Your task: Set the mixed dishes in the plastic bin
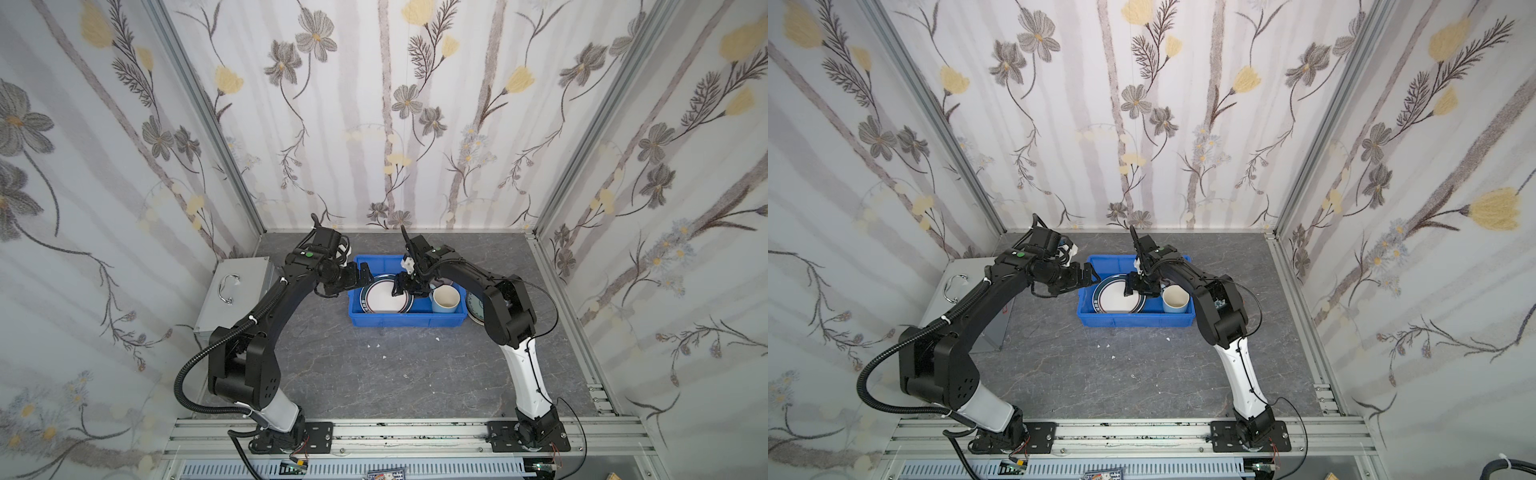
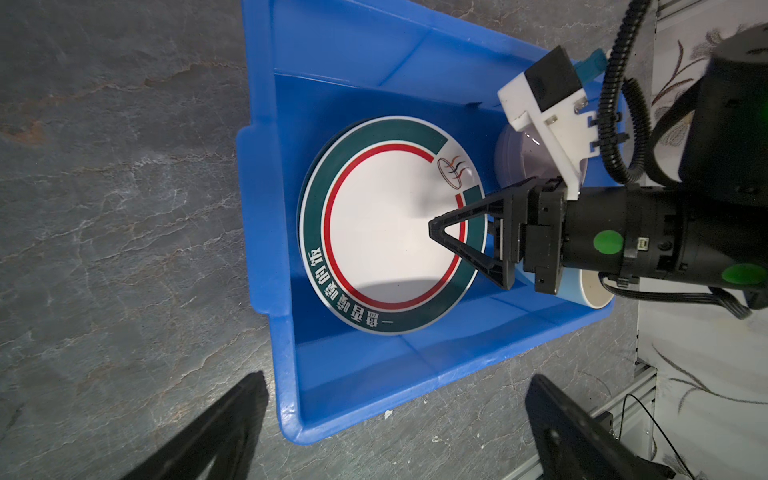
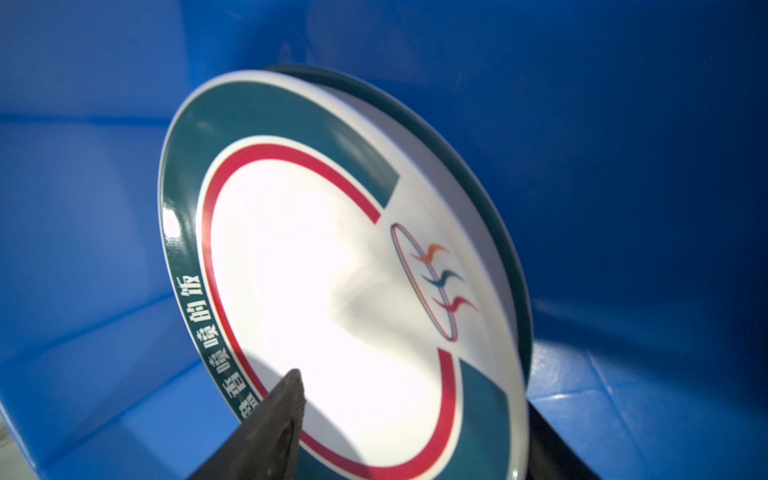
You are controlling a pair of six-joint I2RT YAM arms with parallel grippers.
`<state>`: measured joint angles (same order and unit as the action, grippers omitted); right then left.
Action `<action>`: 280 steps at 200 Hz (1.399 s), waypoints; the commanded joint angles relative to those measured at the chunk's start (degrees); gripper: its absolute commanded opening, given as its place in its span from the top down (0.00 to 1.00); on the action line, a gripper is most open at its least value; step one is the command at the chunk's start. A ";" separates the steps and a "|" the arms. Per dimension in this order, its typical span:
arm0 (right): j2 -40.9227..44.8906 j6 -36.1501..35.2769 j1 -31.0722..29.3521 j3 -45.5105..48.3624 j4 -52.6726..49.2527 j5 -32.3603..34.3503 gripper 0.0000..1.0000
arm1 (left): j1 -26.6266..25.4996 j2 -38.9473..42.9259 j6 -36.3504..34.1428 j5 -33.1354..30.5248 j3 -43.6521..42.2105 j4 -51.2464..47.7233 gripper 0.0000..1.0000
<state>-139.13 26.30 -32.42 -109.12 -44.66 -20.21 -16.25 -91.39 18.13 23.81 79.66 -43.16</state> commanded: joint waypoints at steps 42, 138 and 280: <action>3.52 -1.01 -0.33 -0.34 -1.90 3.66 0.27 | 0.02 0.37 -1.06 0.15 -0.03 -0.71 0.00; 14.68 -1.88 2.30 -1.56 -4.21 9.40 0.31 | -0.49 -0.41 -0.83 0.45 5.41 -2.39 0.00; 53.41 14.56 21.79 46.50 11.15 28.93 0.39 | -23.53 -38.81 -1.65 -0.42 64.79 -18.18 0.00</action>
<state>-87.79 36.91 -12.82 -66.06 -39.81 5.45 -37.95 -124.05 16.71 22.79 134.17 -55.40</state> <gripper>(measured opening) 0.605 0.997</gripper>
